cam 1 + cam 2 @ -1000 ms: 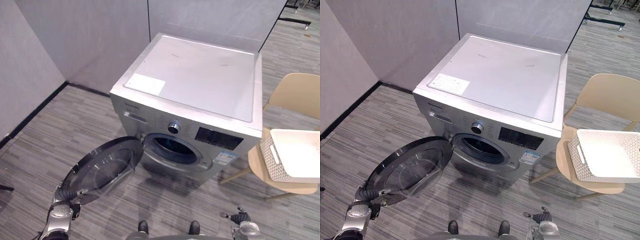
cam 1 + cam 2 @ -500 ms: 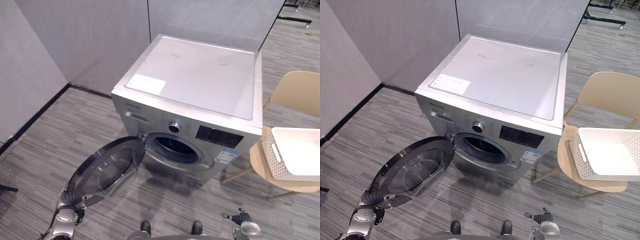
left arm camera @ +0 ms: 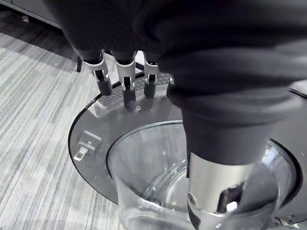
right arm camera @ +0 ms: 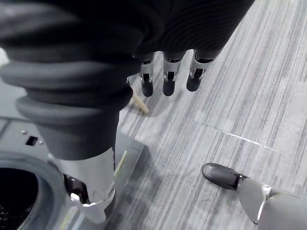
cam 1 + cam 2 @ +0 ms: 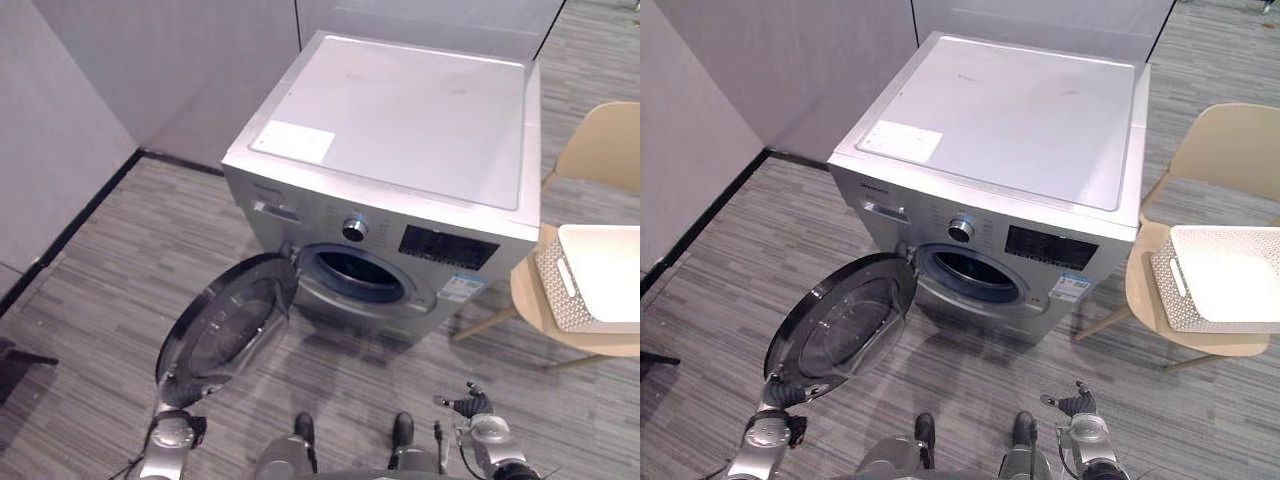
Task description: Pick up the laundry basket with both hands and put the clothes into the washing machine.
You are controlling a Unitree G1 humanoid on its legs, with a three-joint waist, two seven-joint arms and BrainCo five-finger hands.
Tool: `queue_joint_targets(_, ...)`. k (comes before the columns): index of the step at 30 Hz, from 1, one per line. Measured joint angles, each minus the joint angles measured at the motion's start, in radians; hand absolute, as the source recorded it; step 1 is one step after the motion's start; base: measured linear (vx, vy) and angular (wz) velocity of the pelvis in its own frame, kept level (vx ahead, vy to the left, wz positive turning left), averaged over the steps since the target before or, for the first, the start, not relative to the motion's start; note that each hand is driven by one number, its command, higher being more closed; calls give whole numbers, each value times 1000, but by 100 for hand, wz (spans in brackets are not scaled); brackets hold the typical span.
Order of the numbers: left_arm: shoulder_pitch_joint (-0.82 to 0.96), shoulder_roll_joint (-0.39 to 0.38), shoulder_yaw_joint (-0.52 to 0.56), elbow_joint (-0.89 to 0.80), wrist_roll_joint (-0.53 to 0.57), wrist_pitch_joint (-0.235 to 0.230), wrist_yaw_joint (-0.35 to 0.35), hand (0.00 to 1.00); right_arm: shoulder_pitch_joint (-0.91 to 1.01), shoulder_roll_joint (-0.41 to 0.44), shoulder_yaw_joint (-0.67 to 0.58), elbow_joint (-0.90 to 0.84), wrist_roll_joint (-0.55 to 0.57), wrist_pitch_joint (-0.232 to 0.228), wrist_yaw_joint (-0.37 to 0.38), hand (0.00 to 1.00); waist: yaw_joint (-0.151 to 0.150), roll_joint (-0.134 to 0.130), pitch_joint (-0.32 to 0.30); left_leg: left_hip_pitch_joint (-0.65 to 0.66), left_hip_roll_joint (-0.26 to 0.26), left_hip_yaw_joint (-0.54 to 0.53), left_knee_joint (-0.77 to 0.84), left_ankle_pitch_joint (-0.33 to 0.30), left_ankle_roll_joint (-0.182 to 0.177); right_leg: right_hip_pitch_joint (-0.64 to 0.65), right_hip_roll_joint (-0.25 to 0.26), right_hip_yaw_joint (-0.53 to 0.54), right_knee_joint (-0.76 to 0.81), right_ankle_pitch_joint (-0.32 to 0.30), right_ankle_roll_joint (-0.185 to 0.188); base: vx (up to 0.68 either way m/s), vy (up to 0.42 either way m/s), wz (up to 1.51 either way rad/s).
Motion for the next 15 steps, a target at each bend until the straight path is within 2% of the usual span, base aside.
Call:
queue_joint_targets(3, 0, -2, -51, -5, -45, 13, 7, 0, 16, 0, -16, -1, 0, -1, -6, 0, -1, 9, 0, 44, -16, 4, -52, -4, 4, -4, -10, 4, 47, -28, 14, -43, 55, 6)
queue_joint_targets(5, 0, 0, -92, -49, -57, 14, 20, 0, 34, 3, -21, -1, 0, -1, -18, 0, -14, 7, 4, 67, -24, 7, -107, -3, 4, -17, -18, 9, 76, -55, 24, -4, 48, 45)
queue_joint_targets(6, -8, 3, -132, -90, -77, 8, 12, 0, 40, 8, -30, -1, 0, 0, -23, 0, -37, 14, 3, 68, -29, 6, -132, -2, 2, -21, -25, 6, 89, -62, 25, 1, 76, 63)
queue_joint_targets(7, -50, 5, -247, -109, -92, 3, -25, 0, 39, 17, -31, 1, 1, 1, -23, 0, -57, 17, 4, 62, -30, 8, -132, 8, -13, -21, -30, 2, 93, -62, 25, -3, 77, 47)
queue_joint_targets(8, -84, -4, -309, -109, -95, 0, -41, 0, 36, 23, -29, 1, 1, 1, -23, 0, -63, 16, 3, 65, -28, 11, -132, 13, -19, -19, -30, 7, 93, -62, 25, -14, 54, 4)
queue_joint_targets(9, -142, -28, -389, -109, -109, -7, -62, 0, 29, 35, -22, -1, 2, 1, -23, 0, -79, 8, 1, 71, -27, 19, -132, 16, -19, -17, -30, 25, 91, -62, 25, 3, 25, -32)
queue_joint_targets(10, -245, -82, -472, -115, -136, -34, -80, 0, 29, 52, -2, -18, 14, -4, -24, 0, -108, -8, 5, 78, -26, 35, -132, 39, -9, -4, -27, 40, 84, -61, 24, 13, 24, -35)
queue_joint_targets(12, -324, -135, -519, -148, -155, -56, -92, 0, 36, 66, 0, -32, 21, -4, -26, 0, -137, -25, 9, 90, -23, 54, -132, 56, 5, -1, -21, 63, 76, -59, 20, 37, 37, -52)
queue_joint_targets(13, -365, -154, -552, -217, -160, -73, -94, 0, 53, 74, 0, -42, 22, -4, -33, 0, -152, -33, 7, 110, -21, 79, -132, 59, 2, 6, -17, 88, 69, -54, 14, 81, 35, -60)
queue_joint_targets(15, -380, -148, -567, -313, -159, -89, -95, 0, 97, 78, -10, -40, 22, -2, -42, 0, -163, -25, 7, 143, -17, 87, -132, 52, 13, 32, -12, 91, 68, -52, 11, 162, 2, -32)
